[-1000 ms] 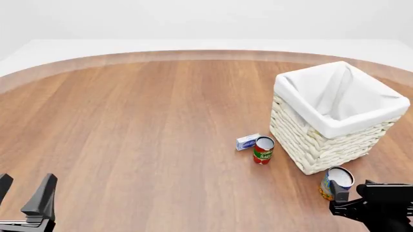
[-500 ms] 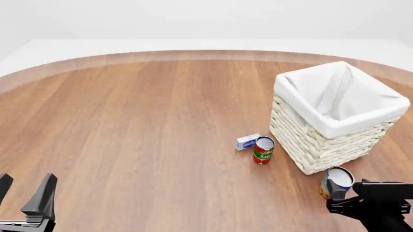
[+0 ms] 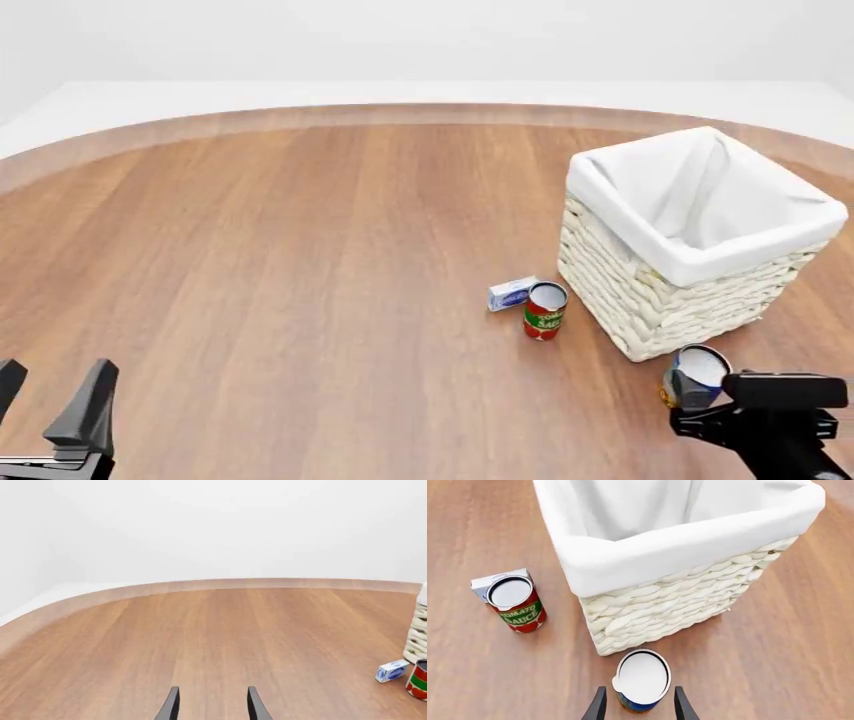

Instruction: Pick up the alphabet soup and the cream cheese box, and put them in the basket.

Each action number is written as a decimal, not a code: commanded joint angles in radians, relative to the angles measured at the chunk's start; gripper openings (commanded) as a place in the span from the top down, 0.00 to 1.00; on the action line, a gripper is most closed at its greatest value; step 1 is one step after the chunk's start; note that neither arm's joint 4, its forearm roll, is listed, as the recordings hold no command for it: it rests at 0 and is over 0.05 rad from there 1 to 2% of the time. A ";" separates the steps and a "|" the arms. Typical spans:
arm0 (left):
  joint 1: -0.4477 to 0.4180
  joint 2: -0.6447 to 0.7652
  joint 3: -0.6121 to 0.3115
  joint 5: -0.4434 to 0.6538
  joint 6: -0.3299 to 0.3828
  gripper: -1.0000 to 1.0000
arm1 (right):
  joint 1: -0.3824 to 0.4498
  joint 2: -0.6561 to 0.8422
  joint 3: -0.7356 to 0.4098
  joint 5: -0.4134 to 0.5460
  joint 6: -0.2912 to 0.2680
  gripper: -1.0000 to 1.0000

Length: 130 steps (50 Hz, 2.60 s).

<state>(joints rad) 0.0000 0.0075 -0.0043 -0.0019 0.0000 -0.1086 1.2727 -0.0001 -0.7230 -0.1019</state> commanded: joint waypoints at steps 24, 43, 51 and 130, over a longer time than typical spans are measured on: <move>0.000 0.000 0.000 0.000 0.000 0.00 | -0.009 0.282 0.000 -0.262 0.007 0.00; 0.000 0.000 0.000 0.000 0.000 0.00 | -0.015 0.470 0.000 -0.439 0.013 0.00; 0.000 0.000 0.000 0.000 0.000 0.00 | -0.018 0.523 0.000 -0.491 0.016 0.00; 0.000 0.000 0.000 0.000 0.000 0.00 | 0.018 -1.268 -0.266 1.100 0.088 1.00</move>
<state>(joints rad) 0.0000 0.0075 -0.0043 -0.0019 0.0000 -0.1130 0.0999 -0.1721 0.2737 -0.0452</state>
